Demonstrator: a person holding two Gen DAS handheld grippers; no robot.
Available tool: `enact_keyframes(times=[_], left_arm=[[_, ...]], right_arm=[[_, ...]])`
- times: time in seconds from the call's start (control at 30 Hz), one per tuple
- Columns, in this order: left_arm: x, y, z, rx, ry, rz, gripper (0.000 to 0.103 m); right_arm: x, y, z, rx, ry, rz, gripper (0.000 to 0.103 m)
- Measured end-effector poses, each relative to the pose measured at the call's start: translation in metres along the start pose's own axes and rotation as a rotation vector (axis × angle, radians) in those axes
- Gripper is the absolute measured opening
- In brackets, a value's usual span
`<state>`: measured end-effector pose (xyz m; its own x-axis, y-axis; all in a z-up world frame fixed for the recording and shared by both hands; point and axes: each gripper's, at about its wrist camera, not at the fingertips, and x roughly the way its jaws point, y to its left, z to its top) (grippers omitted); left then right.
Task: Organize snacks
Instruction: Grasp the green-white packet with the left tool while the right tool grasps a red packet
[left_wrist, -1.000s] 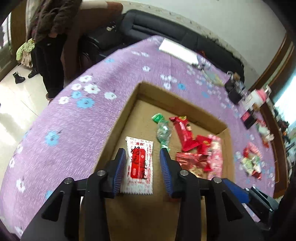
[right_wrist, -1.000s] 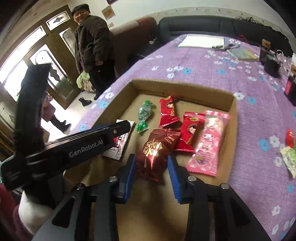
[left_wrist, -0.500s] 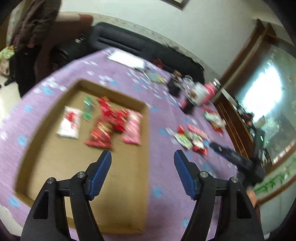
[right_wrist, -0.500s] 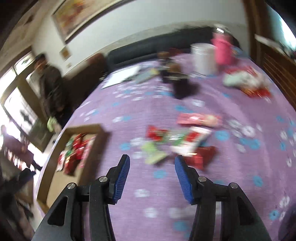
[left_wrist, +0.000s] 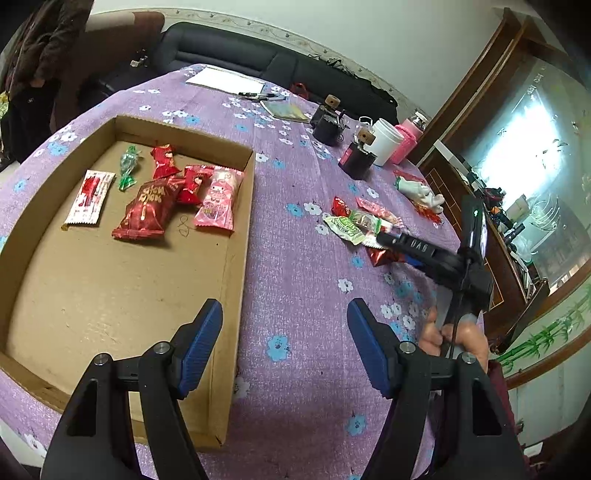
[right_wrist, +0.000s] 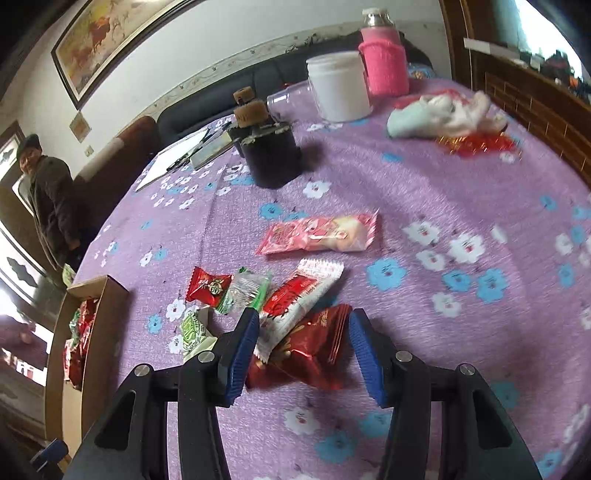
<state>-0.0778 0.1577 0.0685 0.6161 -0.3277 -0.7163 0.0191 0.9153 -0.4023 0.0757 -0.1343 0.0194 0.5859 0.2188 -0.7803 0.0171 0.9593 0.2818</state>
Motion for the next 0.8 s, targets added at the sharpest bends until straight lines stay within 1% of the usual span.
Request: enact_keyframes(times=[0.1, 0.2, 0.27, 0.3, 0.33, 0.4, 0.43, 0.47, 0.53, 0.57, 0.6, 0.67, 0.7, 0.8], left_arm=[[0.002, -0.006, 0.001, 0.015, 0.003, 0.006, 0.07], [0.009, -0.015, 0.006, 0.031, 0.015, 0.003, 0.07], [0.018, -0.022, 0.011, 0.033, 0.036, -0.009, 0.07], [0.023, -0.026, 0.015, 0.029, 0.05, -0.02, 0.069], [0.029, -0.03, 0.019, 0.022, 0.063, -0.031, 0.069], [0.041, -0.037, 0.027, 0.011, 0.084, -0.043, 0.069], [0.05, -0.041, 0.033, 0.001, 0.093, -0.046, 0.069], [0.058, -0.044, 0.038, -0.006, 0.098, -0.047, 0.069], [0.076, -0.049, 0.048, -0.033, 0.108, -0.041, 0.069], [0.088, -0.05, 0.054, -0.049, 0.112, -0.048, 0.069], [0.1, -0.052, 0.06, -0.061, 0.122, -0.047, 0.069], [0.118, -0.054, 0.066, -0.071, 0.135, -0.029, 0.069], [0.128, -0.057, 0.07, -0.065, 0.139, -0.027, 0.069], [0.151, -0.071, 0.076, 0.007, 0.125, 0.048, 0.069]], right_arm=[[-0.007, 0.003, -0.009, -0.034, 0.008, -0.023, 0.034], [-0.017, -0.005, -0.018, -0.03, 0.017, -0.017, 0.033], [-0.024, -0.016, -0.021, -0.018, -0.001, -0.036, 0.034], [-0.028, -0.024, -0.021, 0.004, -0.023, -0.04, 0.035], [-0.029, -0.029, -0.02, 0.019, -0.036, -0.03, 0.038], [-0.031, -0.041, -0.019, 0.066, -0.057, 0.03, 0.044], [-0.031, -0.045, -0.02, 0.083, -0.061, 0.063, 0.045], [-0.029, -0.046, -0.019, 0.085, -0.06, 0.075, 0.046], [-0.025, -0.045, -0.02, 0.085, -0.041, 0.091, 0.049], [-0.026, -0.043, -0.021, 0.08, -0.048, 0.088, 0.05], [-0.027, -0.041, -0.021, 0.071, -0.047, 0.092, 0.053], [-0.029, -0.035, -0.025, 0.048, -0.048, 0.083, 0.057], [-0.029, -0.032, -0.026, 0.037, -0.047, 0.067, 0.058], [-0.03, -0.026, -0.028, 0.003, -0.044, 0.02, 0.059]])
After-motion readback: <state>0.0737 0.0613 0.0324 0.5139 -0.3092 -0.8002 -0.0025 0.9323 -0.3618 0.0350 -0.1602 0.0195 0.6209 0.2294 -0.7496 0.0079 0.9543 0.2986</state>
